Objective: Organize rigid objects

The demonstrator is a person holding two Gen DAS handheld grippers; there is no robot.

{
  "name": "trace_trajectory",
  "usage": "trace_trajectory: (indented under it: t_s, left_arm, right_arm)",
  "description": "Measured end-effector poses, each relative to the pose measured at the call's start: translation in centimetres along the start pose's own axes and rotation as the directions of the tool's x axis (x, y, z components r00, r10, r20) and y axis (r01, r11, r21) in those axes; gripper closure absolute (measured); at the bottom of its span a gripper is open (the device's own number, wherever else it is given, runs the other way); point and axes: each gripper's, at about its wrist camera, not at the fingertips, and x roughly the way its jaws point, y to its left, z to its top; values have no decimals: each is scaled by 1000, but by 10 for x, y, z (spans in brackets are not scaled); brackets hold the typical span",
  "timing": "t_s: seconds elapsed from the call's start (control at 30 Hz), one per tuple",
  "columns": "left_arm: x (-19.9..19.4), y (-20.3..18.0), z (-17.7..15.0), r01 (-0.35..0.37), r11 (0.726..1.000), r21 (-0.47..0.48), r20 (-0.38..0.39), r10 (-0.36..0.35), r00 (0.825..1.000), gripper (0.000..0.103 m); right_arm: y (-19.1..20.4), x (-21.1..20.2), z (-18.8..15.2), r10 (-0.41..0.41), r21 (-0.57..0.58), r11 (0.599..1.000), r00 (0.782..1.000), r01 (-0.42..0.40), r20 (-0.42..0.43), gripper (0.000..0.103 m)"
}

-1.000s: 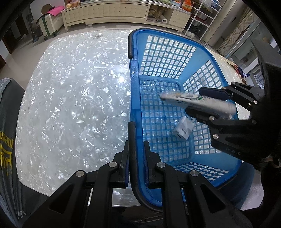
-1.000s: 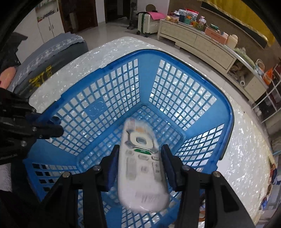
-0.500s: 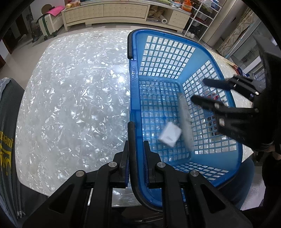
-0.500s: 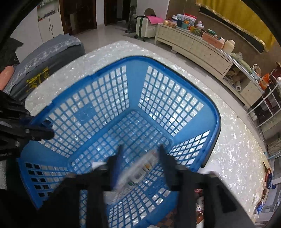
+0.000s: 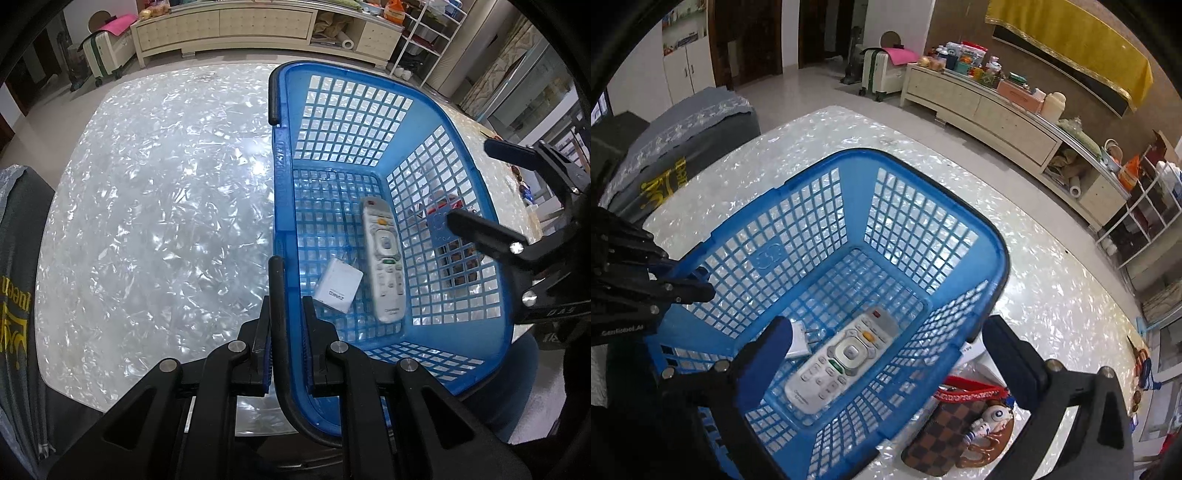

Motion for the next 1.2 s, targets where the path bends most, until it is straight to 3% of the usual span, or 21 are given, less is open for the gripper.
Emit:
trace_trajectory:
  t_s: [0.3,0.53,0.9,1.2]
  left_arm:
    - [0,-3,0,-28,1000,8,1,28,1000,89]
    - [-1,-3,-1,-34,999,7,2,34,999,89]
    - [0,-3,-1,-31,1000,5,1,31,1000,89]
    - [-1,-3,-1,-33,999,6,4,33,999,89]
  right_arm:
    - [-34,-26,-14,-42,98,994,999,42,4,0]
    - [-84,-39,-33,-55,249,967,998,56,-9,0]
    - [-120,-16,-83,-36,353,933,993,75,-116,0]
    - [-119,7,-101,3,390,920,991,49,-131,0]
